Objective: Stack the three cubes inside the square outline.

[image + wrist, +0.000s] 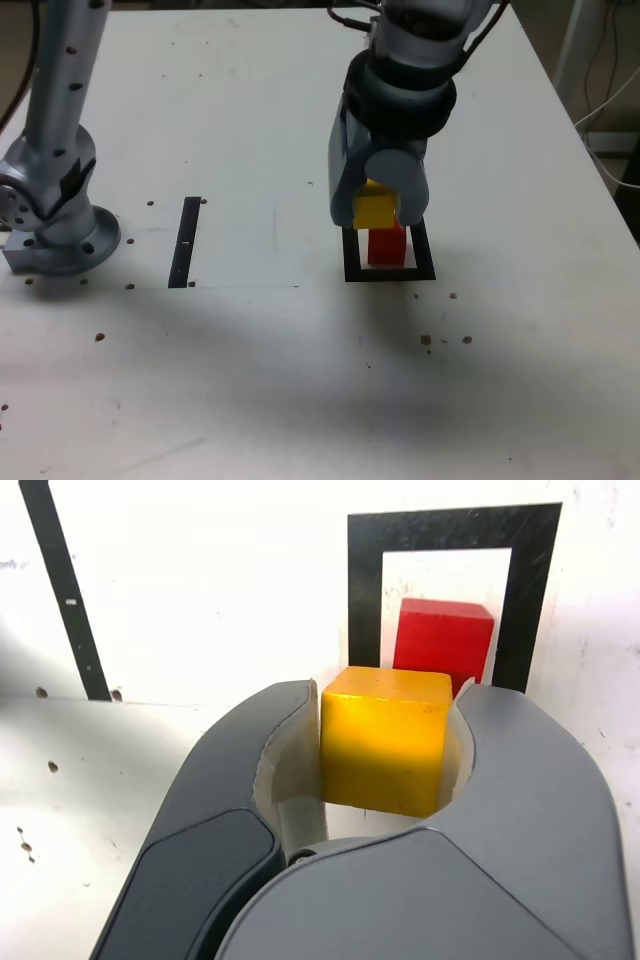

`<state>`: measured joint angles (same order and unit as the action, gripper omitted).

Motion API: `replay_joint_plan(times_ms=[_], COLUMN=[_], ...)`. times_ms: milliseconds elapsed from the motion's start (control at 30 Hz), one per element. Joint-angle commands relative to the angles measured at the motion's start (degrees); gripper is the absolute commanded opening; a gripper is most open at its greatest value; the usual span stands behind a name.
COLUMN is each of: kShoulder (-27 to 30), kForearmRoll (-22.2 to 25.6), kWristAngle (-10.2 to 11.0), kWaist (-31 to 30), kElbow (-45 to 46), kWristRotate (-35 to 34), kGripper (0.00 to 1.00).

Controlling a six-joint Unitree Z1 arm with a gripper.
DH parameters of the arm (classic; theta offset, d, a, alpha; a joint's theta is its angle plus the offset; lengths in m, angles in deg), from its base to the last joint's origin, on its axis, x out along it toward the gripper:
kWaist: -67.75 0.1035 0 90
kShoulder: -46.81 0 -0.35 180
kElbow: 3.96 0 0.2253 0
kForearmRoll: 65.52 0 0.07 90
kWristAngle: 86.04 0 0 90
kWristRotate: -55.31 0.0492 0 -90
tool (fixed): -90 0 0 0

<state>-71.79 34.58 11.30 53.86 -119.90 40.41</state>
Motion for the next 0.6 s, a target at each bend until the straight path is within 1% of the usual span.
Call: replay_joint_plan(times_ms=[0, 333, 567], kShoulder=[-0.2, -1.7, -2.5], kForearmRoll=[-0.2, -1.4, -2.5], kWristAngle=[0.3, 0.6, 0.7], kWaist=[-0.1, 0.1, 1.7], kElbow=[0.0, -0.2, -0.1], kWristRotate=[0.4, 1.7, 4.1], kGripper=[0.33, 0.33, 0.33])
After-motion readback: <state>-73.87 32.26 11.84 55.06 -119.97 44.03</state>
